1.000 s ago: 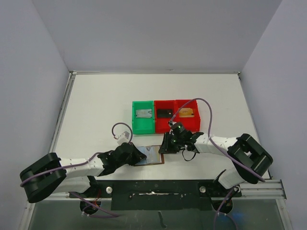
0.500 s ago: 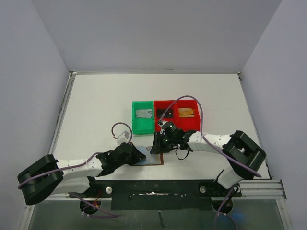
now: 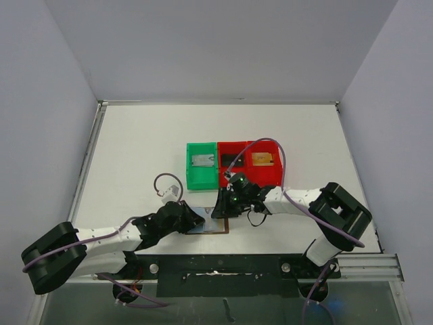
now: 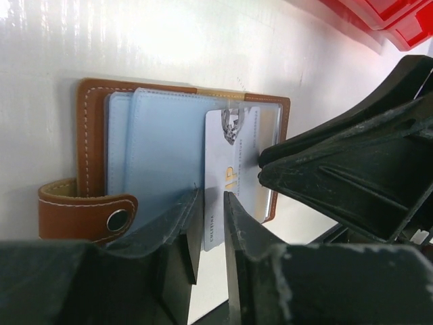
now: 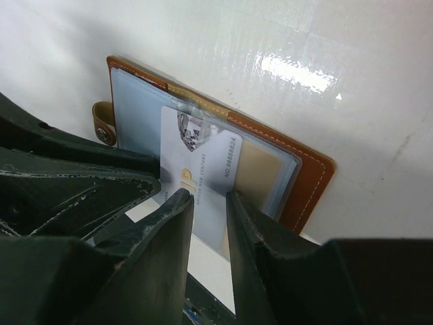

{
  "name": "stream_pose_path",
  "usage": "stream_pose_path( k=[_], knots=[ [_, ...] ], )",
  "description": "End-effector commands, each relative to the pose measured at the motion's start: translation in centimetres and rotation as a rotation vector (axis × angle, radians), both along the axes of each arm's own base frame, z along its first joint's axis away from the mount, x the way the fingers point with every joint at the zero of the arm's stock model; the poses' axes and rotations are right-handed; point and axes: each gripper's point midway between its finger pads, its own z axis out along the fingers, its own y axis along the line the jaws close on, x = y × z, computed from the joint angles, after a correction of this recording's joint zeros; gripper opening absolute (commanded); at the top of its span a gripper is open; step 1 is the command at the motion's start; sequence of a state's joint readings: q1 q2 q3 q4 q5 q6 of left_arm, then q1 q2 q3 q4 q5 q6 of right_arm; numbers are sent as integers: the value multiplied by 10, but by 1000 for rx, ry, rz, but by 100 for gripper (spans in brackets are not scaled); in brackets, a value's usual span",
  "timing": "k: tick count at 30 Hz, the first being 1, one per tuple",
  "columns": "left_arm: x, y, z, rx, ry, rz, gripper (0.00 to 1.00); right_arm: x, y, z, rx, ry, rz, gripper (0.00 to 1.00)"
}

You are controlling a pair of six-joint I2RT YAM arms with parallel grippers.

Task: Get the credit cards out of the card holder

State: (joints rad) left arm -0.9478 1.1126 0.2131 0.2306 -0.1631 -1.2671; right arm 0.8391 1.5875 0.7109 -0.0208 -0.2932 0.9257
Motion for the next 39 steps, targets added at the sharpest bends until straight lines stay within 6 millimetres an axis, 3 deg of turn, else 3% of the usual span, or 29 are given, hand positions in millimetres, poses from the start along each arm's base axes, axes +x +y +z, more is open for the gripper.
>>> stream_pose_path(
  k=[1,12,19,28,32,39],
  knots=[
    [0,-13,12,-108,-16,-16,21,-9,-11,-16,-36,35,-17,29],
    [-2,-16,8,-151,14,-9,24,-10,-14,-18,-18,49,-30,27],
    [2,-7,13,-142,-9,28,0,-7,-18,-19,-24,46,-41,26],
    [0,11,14,-108,-31,47,0,-4,-18,-16,-14,34,-15,25],
    [0,6,20,-174,-44,27,19,-5,-15,-16,-2,42,-4,25],
    [0,-9,28,-243,-52,-17,27,-7,-14,-18,6,47,-2,24]
  ],
)
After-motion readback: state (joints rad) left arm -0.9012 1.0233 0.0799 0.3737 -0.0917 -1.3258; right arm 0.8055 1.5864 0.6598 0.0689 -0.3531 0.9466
